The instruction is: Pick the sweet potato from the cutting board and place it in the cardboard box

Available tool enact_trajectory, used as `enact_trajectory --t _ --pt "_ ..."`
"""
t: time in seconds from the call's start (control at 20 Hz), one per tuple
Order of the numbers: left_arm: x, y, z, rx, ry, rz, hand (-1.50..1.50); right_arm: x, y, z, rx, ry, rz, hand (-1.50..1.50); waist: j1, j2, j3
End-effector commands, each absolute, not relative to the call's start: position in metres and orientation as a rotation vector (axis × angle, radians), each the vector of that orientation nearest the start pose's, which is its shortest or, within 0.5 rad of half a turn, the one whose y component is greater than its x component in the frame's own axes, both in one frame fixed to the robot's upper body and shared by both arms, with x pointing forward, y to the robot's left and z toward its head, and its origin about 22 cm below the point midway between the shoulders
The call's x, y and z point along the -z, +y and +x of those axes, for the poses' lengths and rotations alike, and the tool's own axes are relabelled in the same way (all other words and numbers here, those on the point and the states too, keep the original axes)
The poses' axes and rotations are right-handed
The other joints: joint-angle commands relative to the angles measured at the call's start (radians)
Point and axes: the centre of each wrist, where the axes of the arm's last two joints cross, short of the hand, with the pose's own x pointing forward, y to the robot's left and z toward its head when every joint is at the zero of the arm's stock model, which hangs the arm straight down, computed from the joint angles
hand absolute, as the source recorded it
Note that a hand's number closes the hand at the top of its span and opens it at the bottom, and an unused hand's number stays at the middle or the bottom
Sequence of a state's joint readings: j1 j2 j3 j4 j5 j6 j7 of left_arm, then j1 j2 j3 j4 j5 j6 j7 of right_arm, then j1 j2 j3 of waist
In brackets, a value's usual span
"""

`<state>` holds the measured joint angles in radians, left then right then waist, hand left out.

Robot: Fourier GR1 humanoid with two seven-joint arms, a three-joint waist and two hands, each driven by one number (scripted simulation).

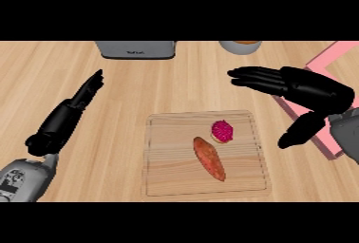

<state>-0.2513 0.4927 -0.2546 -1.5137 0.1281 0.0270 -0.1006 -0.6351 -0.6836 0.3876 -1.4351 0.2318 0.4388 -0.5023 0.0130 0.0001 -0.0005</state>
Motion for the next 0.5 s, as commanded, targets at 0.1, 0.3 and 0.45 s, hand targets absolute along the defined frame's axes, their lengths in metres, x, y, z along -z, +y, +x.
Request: enact_trajectory --t 0.1,0.3,0.45 --pt "-0.054 0.272 0.281 0.52 -1.733 0.096 0.0 -0.176 -0.198 0.314 -1.985 -1.691 -0.039 -1.5 -0.013 -0.008 -0.001" --pt "-0.064 0.274 0.285 0.522 -1.742 0.087 0.0 -0.173 -0.167 0.289 -2.085 -1.624 -0.152 -1.5 -0.017 -0.007 -0.001" --pt "-0.065 0.267 0.281 0.538 -1.759 0.091 0.0 -0.174 -0.162 0.269 -2.081 -1.586 -0.197 -1.5 -0.018 -0.005 0.0"
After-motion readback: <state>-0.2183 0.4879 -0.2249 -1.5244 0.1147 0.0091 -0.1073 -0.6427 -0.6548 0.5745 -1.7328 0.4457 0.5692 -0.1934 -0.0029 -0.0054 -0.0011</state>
